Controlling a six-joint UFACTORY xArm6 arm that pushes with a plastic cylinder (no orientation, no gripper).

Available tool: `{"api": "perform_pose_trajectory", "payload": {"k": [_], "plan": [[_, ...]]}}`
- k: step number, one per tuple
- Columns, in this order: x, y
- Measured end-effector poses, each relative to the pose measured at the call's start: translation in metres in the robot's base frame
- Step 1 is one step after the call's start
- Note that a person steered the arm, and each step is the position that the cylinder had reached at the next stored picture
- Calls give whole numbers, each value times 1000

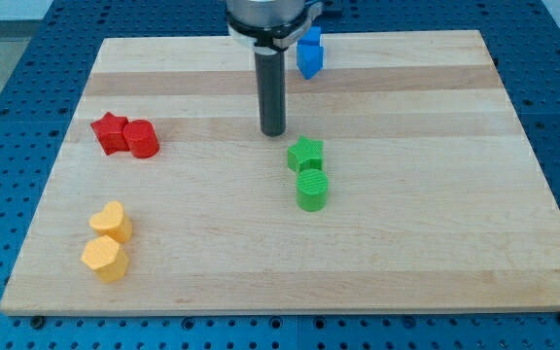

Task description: Slide the green circle and green star to the center

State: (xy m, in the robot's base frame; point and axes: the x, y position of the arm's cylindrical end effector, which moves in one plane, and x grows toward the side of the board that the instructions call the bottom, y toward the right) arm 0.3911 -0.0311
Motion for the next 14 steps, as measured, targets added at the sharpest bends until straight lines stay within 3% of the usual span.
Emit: {"api": "perform_pose_trajectory", "payload": {"k": [2,4,5,6,7,8,10,12,13,14], "plan": [[13,-42],[115,-51],[175,-29],[188,-18],[186,7],[148,59],[86,63],[95,76],[127,73],[127,47]]}}
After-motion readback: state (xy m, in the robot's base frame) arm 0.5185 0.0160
